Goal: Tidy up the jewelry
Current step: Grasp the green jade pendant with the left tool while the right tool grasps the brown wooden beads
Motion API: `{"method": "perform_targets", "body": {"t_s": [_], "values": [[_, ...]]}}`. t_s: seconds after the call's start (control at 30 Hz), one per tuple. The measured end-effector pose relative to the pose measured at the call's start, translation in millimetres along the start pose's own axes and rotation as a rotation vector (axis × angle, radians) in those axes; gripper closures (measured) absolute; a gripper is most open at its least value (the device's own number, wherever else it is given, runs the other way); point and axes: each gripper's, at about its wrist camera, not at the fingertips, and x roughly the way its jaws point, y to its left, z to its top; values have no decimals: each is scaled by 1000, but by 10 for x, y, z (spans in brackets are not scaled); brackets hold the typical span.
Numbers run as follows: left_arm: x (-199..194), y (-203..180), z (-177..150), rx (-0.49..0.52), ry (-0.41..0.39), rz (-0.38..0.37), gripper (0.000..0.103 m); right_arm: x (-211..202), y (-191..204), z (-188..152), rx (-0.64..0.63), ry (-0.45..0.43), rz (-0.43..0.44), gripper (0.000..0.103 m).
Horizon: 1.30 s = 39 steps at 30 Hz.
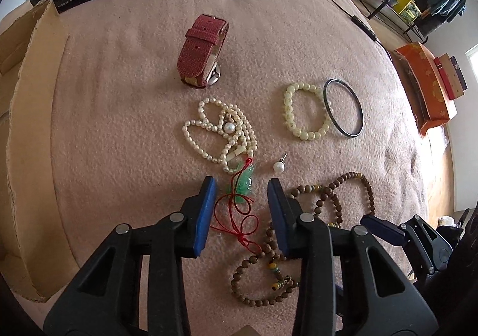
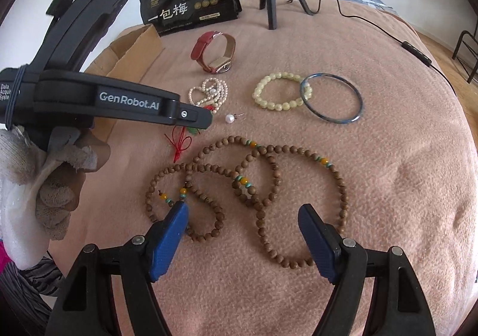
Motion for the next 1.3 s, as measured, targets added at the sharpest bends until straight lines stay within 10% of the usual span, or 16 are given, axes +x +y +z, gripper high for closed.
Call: {"method": "perform_targets", "body": {"t_s": [0.77, 1.1, 1.3], "values": [[63, 117, -13, -12, -2, 12, 86, 413, 366, 135, -140, 48, -104, 26], [10, 164, -74, -26, -12, -10, 87, 365, 345, 165, -149, 29, -134, 89], [-93, 234, -150, -51, -12, -41, 87, 252, 226, 152, -113, 20, -112, 92]]}}
